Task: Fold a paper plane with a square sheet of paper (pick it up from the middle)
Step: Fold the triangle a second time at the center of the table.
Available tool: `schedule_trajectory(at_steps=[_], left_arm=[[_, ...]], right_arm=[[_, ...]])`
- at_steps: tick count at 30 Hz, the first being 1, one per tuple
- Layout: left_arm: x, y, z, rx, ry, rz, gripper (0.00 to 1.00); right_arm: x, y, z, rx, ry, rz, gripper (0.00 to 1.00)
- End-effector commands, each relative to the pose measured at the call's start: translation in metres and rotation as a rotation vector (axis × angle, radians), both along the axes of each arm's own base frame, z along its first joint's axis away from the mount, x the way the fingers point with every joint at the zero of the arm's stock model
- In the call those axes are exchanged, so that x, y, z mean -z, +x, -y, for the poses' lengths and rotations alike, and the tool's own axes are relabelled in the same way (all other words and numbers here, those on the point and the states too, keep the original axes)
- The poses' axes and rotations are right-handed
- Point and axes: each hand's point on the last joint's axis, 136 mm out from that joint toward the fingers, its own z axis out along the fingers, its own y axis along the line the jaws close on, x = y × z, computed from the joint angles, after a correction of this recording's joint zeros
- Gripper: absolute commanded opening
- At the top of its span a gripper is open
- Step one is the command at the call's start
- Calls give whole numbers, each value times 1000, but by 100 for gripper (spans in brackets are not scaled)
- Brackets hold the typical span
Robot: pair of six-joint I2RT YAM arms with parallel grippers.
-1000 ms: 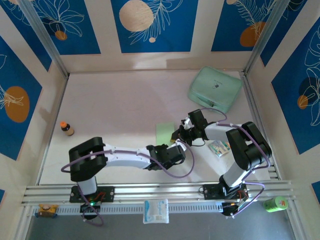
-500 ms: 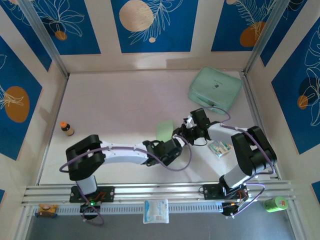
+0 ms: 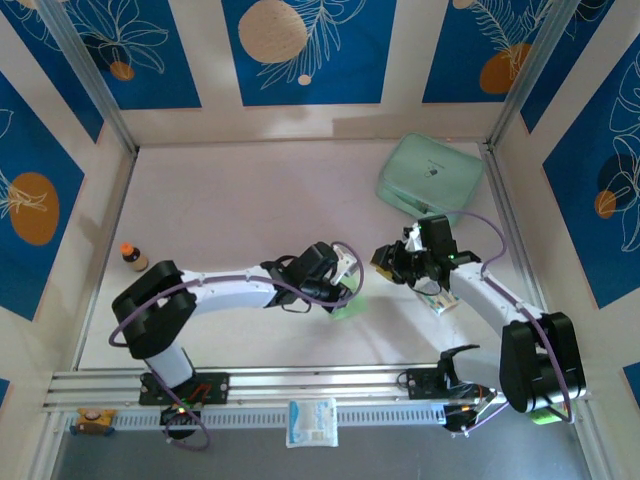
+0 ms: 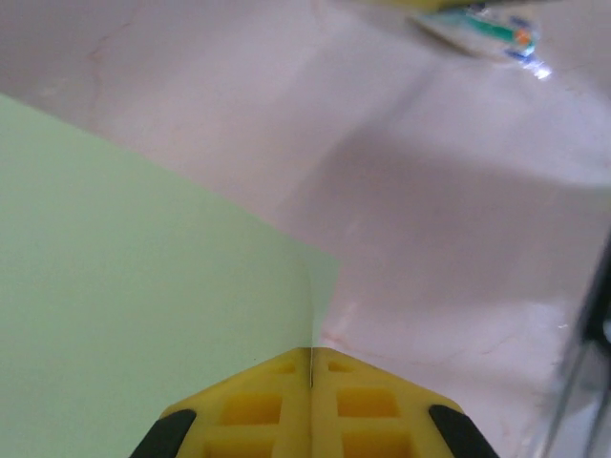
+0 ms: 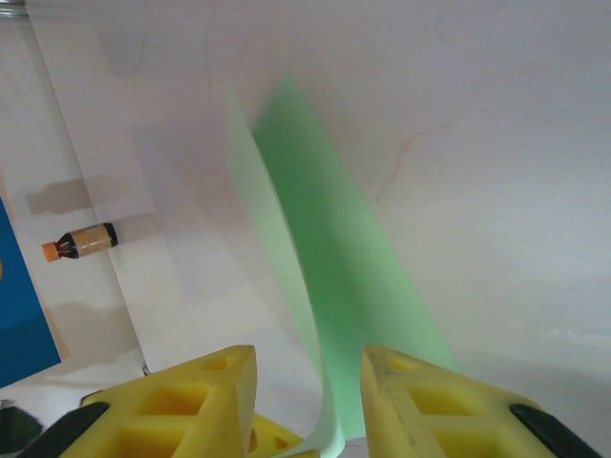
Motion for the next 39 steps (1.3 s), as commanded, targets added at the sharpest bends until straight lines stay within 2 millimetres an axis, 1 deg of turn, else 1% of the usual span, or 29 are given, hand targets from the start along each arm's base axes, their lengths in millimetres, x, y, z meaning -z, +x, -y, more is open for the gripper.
schedule_trajectory(at_steps=[1,6,10,15,18,27,33,39], left_arm=[[-1,-3,9,9,-80,-84,0],[9,1,-3,-37,-34,-82,0],[11,2,-11,-57,-14,-80,0],[14,3,-12,-67,-13,-92,0],[13,4,-12,-73,-14,-94,0],[16,6,-17,-91,-1,-98,0],[17,7,-20,-98,2,-103,0],[19,9,-22,-110,1,-106,0]], right_arm=[[8,-16,-2,-27,15,-31,32],[16,-25,-10,-54,39,-50,20],[21,-27,-21,-96,84,-74,9],[34,-30,-37,-154,67,-127,3],[42,-33,-41,-158,36,-147,2],[61,-40,-55,-171,48,-198,0],[72,-42,-50,-153,14,-218,0],[88,-48,-45,-133,0,-267,0]])
